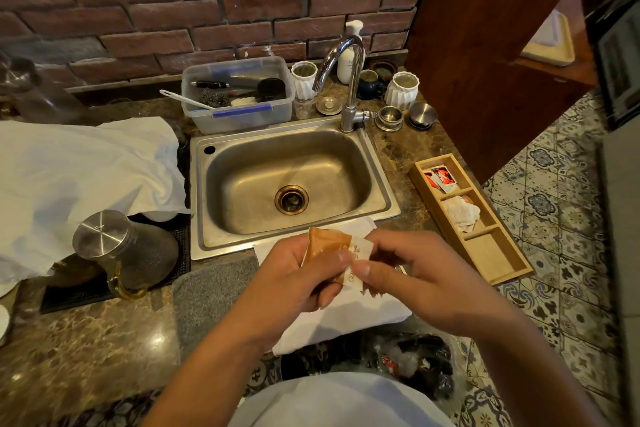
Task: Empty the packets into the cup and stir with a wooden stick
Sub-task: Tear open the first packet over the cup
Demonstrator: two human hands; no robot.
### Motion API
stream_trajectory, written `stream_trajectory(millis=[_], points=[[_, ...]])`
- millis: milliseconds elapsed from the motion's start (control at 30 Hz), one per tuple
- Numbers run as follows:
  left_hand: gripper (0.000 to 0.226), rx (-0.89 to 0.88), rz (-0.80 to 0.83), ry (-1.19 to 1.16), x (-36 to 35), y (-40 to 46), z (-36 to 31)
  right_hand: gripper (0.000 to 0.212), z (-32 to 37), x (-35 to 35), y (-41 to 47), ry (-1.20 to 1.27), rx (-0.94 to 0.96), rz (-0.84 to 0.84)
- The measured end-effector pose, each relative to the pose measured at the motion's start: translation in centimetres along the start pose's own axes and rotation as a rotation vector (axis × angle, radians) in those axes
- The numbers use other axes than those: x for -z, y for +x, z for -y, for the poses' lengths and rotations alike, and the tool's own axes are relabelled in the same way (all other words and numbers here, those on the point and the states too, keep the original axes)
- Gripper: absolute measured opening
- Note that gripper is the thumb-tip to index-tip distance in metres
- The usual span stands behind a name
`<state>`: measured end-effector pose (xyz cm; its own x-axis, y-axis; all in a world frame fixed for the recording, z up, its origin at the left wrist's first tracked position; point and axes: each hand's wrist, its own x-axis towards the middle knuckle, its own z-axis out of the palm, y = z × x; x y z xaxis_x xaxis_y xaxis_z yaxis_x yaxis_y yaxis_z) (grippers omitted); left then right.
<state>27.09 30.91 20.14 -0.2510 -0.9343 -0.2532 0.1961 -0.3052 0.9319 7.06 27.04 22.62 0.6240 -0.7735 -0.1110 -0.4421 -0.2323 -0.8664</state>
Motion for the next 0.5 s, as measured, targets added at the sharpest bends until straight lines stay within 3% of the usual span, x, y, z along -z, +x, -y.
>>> stream_trajectory(millis=[267, 400, 500], points=[[0.022, -0.014, -0.123, -0.074, -0.2, 0.3, 0.3, 0.015, -0.2, -0.6, 1.1, -0.253, 0.195, -0.164], [0.028, 0.029, -0.198, -0.191, -0.3, 0.7, 0.9, 0.012, -0.6, -2.2, 1.4, -0.54, 0.232, -0.317], [0.028, 0.041, -0.212, -0.243, -0.4, 0.7, 1.0, 0.017, -1.0, -3.7, 1.2, -0.437, 0.154, -0.371]])
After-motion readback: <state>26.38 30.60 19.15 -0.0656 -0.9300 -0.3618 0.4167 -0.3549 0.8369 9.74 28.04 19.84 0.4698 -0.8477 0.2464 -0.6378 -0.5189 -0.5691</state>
